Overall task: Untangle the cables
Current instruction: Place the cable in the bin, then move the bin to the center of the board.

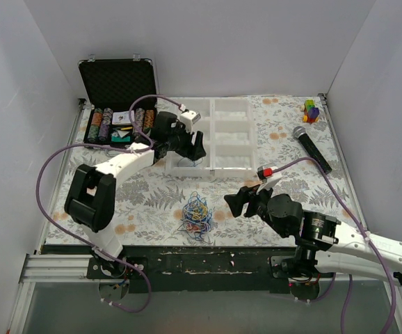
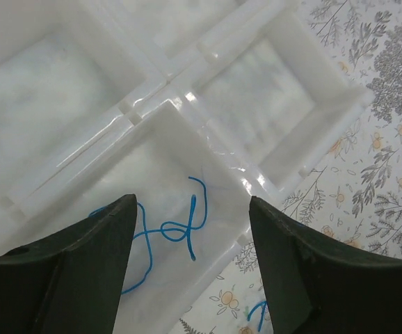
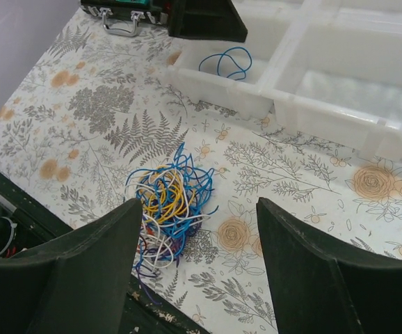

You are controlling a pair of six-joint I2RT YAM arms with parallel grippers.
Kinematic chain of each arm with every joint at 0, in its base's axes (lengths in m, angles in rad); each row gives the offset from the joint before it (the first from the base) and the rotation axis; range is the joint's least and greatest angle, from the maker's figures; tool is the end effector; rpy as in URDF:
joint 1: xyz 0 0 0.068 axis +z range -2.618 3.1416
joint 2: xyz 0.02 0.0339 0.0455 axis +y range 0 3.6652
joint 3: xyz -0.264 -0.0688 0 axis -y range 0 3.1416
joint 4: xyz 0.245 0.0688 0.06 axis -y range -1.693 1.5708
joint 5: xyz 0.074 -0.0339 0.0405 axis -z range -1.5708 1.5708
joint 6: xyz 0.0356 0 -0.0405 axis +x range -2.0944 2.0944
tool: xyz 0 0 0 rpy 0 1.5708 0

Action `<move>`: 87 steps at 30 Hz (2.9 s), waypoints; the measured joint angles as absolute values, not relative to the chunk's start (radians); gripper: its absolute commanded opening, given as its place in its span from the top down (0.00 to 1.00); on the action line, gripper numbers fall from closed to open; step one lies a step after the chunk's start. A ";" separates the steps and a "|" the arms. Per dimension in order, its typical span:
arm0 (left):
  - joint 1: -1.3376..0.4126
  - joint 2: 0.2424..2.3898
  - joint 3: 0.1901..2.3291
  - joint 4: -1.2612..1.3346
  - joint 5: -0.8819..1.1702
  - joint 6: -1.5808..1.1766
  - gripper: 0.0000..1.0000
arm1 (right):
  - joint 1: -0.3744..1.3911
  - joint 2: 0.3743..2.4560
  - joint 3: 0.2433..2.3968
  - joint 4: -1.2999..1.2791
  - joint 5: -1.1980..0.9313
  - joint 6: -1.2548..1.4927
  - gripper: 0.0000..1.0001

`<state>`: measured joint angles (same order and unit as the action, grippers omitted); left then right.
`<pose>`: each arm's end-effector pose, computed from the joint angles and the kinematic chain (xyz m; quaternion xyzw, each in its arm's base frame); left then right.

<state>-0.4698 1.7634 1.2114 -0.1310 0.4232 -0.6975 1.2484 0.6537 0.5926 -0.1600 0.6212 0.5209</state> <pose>0.3440 -0.1910 0.2280 -0.0107 0.8875 -0.3897 0.2459 0.0701 0.1443 0.2964 -0.0860 0.7627 0.3091 0.5615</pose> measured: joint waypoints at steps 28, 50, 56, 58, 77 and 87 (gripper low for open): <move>-0.279 1.371 1.079 -0.445 0.402 -0.571 0.31 | 0.743 1.469 1.050 -0.049 0.282 0.357 0.21; -0.239 1.148 1.116 -0.743 0.461 -0.411 0.29 | 0.810 1.717 1.127 -0.110 0.408 0.506 0.69; -0.239 1.118 1.115 -0.759 0.478 -0.399 0.28 | 0.930 1.654 1.057 -0.136 0.512 0.628 0.67; -0.239 1.098 1.113 -0.759 0.484 -0.397 0.28 | 0.985 1.649 1.052 -0.153 0.548 0.673 0.63; -0.239 1.023 1.042 -0.786 0.516 -0.381 0.28 | 1.097 1.424 1.062 -0.317 0.605 0.726 0.40; -0.239 1.011 1.008 -0.801 0.553 -0.365 0.28 | 1.178 1.413 0.904 -0.173 0.443 0.702 0.41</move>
<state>-0.2394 1.0107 1.0084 -0.8005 0.5526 -0.3649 1.1782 1.4128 0.9039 -0.1726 0.4435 0.7021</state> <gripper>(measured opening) 0.716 0.598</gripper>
